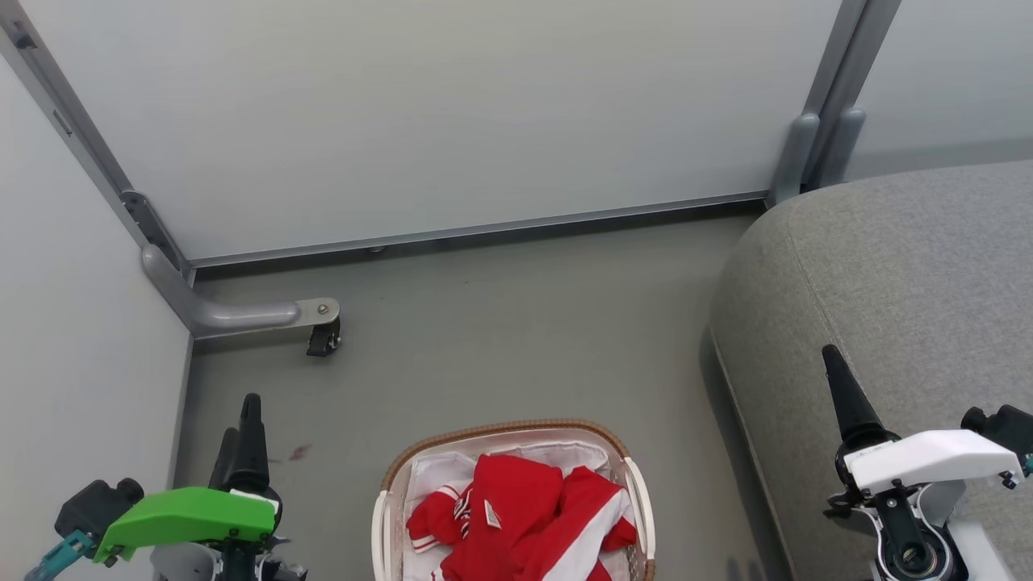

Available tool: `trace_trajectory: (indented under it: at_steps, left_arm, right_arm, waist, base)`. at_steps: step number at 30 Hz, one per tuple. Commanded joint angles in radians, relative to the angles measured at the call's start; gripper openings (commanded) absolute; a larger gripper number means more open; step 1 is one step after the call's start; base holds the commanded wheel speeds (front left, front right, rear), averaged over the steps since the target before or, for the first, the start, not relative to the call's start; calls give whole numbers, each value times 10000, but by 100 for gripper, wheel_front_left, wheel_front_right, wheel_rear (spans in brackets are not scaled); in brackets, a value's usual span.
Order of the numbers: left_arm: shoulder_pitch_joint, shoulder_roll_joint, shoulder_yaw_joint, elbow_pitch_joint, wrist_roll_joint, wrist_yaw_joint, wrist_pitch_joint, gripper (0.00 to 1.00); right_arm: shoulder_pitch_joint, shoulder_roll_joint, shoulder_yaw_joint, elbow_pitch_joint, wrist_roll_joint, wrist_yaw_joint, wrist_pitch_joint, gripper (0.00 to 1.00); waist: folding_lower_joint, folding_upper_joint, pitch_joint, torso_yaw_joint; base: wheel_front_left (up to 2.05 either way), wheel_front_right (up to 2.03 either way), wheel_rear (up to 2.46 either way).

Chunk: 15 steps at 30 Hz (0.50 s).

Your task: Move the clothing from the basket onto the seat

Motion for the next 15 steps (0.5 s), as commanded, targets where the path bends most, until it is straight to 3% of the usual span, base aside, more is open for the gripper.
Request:
trace_trajectory:
  at_steps: [1,15]
  left_arm:
    - [-349,78,-85,-59,491,18,-111,100]
    - [-432,80,-377,376,2329,-26,-608,100]
  right_arm:
    - [-320,-145,59,-120,-424,3,-115,100]
    - [-513,-309,564,131,-2254,4,-614,100]
  waist:
    - [0,0,-5,4]
    - [0,0,-12,20]
  base:
    - [0,0,0]
    - [0,0,0]
